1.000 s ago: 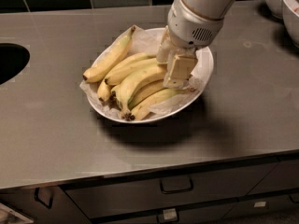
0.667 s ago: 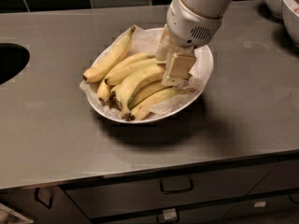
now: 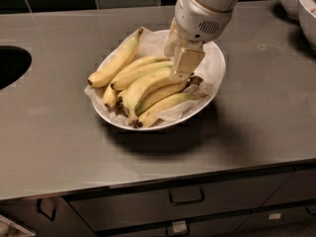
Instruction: Pick banana from white bowl
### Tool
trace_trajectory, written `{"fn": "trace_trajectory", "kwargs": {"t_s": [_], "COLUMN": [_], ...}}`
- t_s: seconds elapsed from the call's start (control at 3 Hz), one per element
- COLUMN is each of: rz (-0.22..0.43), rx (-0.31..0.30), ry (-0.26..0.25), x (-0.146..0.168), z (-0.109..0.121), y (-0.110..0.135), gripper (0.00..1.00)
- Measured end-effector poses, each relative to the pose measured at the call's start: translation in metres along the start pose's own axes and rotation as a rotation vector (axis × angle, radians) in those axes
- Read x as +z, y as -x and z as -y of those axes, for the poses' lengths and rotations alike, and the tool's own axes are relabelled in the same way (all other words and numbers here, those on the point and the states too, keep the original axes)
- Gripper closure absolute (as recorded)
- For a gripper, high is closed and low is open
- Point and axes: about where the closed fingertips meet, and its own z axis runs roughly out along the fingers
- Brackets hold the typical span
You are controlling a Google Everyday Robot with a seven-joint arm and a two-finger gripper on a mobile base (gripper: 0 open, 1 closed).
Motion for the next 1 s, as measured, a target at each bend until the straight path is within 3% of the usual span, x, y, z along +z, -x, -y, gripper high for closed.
{"fn": "trace_trajectory", "kwargs": {"t_s": [1.0], "rz": [-0.002], "rx": [0.018], "ry": [0.038], "x": [0.024], "z": [0.009], "y": [-0.007], "gripper": [0.56]}}
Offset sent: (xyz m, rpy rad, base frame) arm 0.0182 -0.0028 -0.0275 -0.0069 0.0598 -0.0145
